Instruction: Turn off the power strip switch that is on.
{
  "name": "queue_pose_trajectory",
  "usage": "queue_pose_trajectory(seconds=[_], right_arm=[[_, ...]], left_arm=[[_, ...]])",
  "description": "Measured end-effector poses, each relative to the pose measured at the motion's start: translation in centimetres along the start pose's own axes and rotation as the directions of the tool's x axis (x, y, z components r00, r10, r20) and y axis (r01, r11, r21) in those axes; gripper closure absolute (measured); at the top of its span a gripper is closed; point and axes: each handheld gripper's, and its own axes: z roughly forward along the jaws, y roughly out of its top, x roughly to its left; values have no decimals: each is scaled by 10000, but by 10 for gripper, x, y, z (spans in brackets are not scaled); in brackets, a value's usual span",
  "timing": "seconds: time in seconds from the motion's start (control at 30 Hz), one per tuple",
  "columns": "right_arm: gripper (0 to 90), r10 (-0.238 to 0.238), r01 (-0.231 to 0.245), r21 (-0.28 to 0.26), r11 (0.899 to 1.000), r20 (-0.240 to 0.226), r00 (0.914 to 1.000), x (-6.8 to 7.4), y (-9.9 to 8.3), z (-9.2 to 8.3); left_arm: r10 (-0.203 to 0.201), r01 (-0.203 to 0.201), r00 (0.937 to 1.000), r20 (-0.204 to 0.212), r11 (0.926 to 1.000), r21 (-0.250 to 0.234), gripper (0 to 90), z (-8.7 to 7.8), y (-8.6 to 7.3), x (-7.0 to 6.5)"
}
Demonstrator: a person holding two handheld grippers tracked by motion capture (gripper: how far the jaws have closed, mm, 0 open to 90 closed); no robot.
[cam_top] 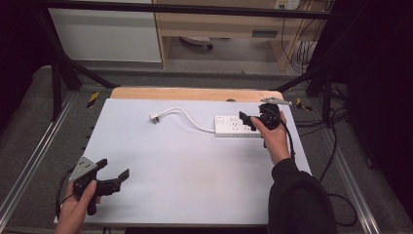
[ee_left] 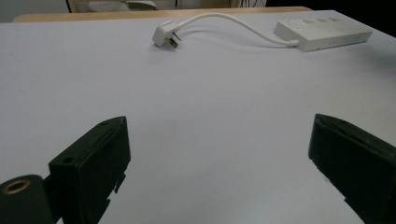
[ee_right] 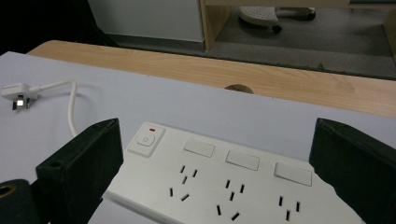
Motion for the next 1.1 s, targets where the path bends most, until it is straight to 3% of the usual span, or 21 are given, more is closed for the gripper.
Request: queue_pose_trajectory(seconds=[0.73,1.1], right_arm=[[42,-259,253,-368,9990,-153,9995,3,9,-37],[42,-502,481,-584,9971,-347,9981,8,-4,-61]], left_arm=[[13,-13,10000,7,10000,-20,54,0,0,0],[9,-9,10000,-4,10000,-23,55,0,0,-1]])
